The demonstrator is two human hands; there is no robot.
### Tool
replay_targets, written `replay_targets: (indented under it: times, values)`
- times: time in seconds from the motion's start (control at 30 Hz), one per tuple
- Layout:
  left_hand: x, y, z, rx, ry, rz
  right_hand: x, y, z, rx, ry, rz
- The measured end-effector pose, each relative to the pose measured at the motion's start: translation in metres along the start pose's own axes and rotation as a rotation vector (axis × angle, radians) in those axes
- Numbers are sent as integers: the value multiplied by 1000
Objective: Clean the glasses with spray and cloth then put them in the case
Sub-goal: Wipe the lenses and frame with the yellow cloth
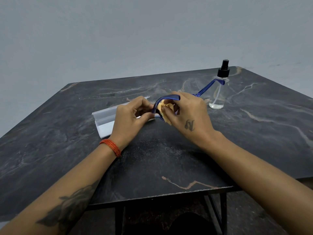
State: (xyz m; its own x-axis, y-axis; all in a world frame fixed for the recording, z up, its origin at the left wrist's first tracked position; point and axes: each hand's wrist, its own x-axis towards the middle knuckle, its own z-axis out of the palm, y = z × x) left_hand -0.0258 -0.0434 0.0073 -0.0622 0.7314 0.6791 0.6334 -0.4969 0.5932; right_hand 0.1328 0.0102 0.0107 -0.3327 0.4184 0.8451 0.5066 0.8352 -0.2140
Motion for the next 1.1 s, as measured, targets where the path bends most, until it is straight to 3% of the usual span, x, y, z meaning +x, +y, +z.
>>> replay_targets:
  times: [0.43,0.7,0.83,0.93,1.1]
  values:
    - [0,0,-1,34,18,38,-1,-3,-1,-40,49,37]
    - [0,-1,-2,23,20,49,-3,-3,-1,88,-37,-40]
    - [1,-3,-4,11,25,35,-2,2,-4,34,-70,-101]
    - [2,-4,-4,7,28,21,1,6,-6,31,34,-9]
    - [2,-3,-6,3,31,11,7,11,-7,274,142,227]
